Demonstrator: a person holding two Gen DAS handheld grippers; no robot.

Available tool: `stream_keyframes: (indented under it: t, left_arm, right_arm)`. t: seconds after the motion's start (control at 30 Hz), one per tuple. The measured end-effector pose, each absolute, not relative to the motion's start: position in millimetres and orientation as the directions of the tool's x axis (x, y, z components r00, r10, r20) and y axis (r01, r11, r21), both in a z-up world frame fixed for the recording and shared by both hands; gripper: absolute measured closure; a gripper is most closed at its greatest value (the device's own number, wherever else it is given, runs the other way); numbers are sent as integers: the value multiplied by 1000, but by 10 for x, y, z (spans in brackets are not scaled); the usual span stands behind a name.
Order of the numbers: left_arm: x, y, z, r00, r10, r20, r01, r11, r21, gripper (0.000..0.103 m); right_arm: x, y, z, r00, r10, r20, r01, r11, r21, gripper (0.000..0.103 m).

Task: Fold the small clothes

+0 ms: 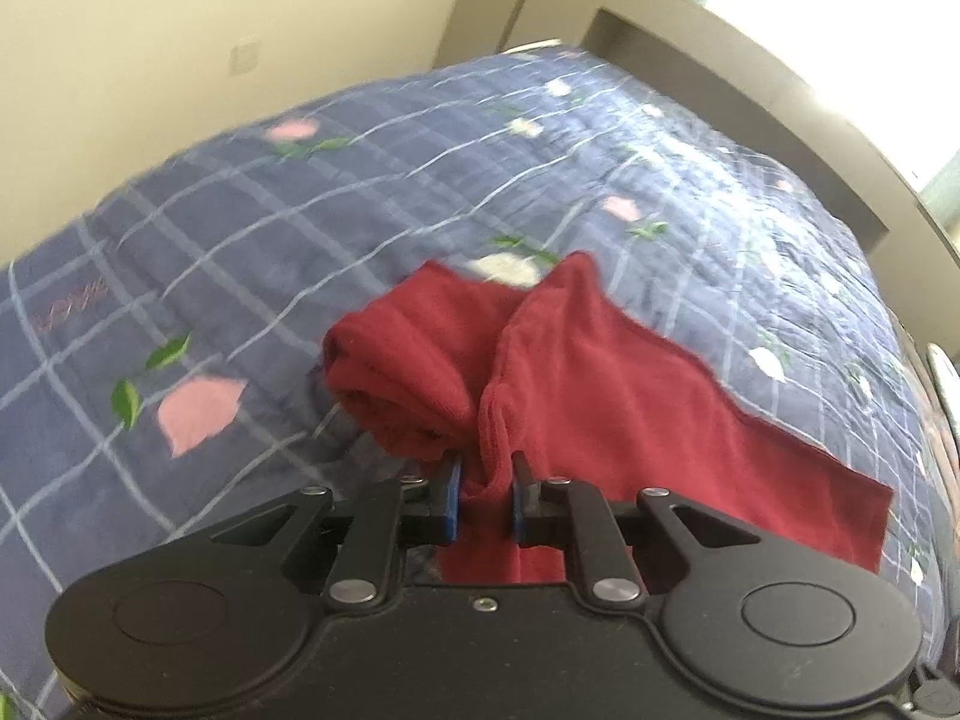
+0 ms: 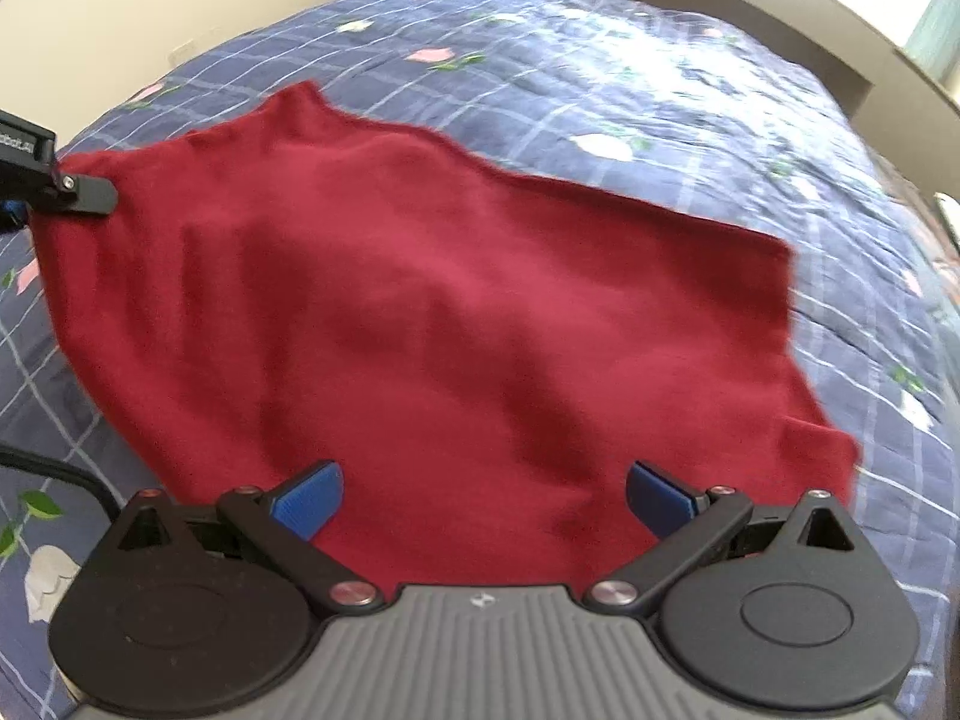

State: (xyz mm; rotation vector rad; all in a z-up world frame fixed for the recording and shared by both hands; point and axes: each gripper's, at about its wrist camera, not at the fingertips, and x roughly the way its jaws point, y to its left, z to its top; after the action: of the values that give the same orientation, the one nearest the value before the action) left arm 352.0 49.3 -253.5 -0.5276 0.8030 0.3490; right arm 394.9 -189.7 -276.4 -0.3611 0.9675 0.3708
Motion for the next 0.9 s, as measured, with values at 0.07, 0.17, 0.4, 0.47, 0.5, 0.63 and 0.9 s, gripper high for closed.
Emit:
stream_keyframes:
  t: [0.07,0.17,0.4,0.47,0.5,0.63,0.9]
  left_arm:
    - [3553,343,-2419,676,102,-730,-422,866,-270,88]
    - [3612,61,-2225,727,70,-683,-296,930,-219,89]
    - [3751,-699,-1939,769,-143,-624,30,982,-187,89]
    - [3745,-918,-1937,752,-217,-622,126,974,-188,89]
    - [3743,-1031,-1951,735,-254,-628,174,967,-187,89]
    - [3686,-1431,-2085,663,-355,-659,308,932,-192,89]
    - [3571,-1847,-2455,540,-382,-750,372,908,-195,87]
  right_arm:
    - [3947,-2037,-2729,521,123,-845,-428,894,-134,0]
    - [3930,-2275,-2683,537,77,-840,-378,912,-157,0]
    - [3794,-3017,-2602,546,-71,-835,-213,952,-220,0]
    - [3734,-3215,-2613,534,-114,-838,-164,958,-235,0]
    - [3684,-3330,-2627,524,-138,-841,-136,960,-243,0]
    - [3508,-3661,-2670,484,-202,-852,-52,965,-258,0]
    - [3244,-3856,-2731,438,-214,-873,14,973,-231,0]
